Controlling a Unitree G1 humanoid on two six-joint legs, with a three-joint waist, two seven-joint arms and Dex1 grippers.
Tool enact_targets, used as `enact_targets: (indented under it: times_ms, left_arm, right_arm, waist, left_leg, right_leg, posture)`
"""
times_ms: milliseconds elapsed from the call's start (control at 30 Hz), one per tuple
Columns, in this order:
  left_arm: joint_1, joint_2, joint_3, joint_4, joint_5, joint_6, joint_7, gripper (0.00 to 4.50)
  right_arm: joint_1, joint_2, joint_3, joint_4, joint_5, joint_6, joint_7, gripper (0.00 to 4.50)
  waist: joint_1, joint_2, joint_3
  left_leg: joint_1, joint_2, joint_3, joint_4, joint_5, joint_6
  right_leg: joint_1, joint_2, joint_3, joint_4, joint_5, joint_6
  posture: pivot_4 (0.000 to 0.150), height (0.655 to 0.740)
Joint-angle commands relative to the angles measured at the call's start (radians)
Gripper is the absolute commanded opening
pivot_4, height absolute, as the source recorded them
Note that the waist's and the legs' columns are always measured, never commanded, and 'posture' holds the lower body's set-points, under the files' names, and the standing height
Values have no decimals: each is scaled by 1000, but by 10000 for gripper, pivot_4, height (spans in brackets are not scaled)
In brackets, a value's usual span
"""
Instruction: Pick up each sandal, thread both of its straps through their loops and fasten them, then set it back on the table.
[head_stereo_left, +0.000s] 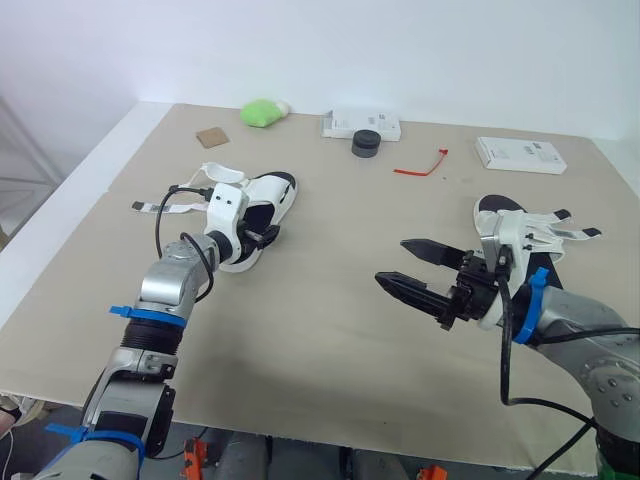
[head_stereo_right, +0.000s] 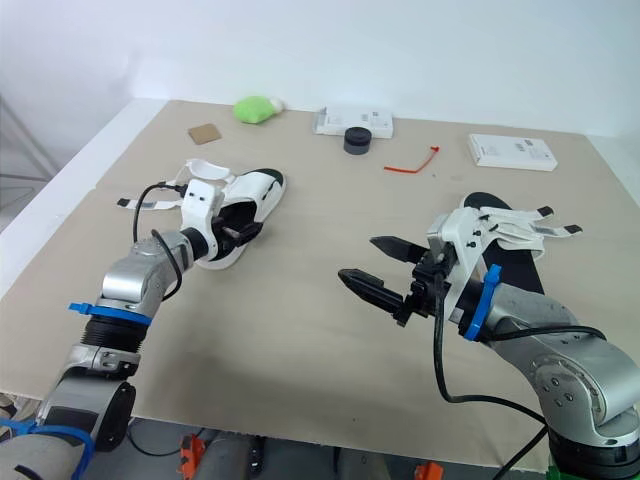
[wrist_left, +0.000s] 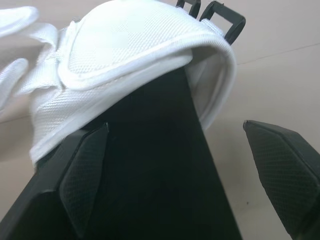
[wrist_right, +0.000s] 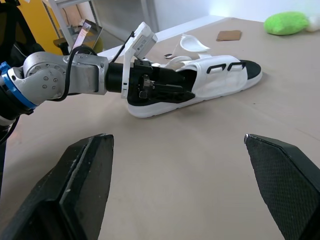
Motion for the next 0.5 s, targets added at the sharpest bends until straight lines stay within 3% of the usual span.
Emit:
enact_targets:
  times_ms: [33, 400, 500]
  left_arm:
    - [-62, -17, -4, 37, 17, 4, -11, 44432]
    - [-164, -50, -31, 219, 108, -85, -48, 44432]
    - [-281, -109, -22, 463, 149, -201, 14, 44432]
  right_arm:
    - [-15, 1, -8, -17, 9, -25, -6, 45000]
    - [-19, 7, 19, -9, -2, -40, -16, 45000]
    - [-27, 22, 32, -4, -15, -48, -34, 45000]
  waist:
    - [0, 0, 0]
    - [-1, 0, 0]
    - [3, 0, 0]
  left_leg:
    - [0, 0, 0, 0, 0, 0]
    - [-1, 0, 0, 1, 0, 0]
    - [-1, 0, -1, 1, 0, 1]
  right_leg:
    - [0, 0, 0, 0, 0, 0]
    - [0, 0, 0, 0, 0, 0]
    - [0, 0, -1, 0, 0, 1]
  posture:
    - [1500, 7400]
    - [1500, 7400]
    - [1500, 7400]
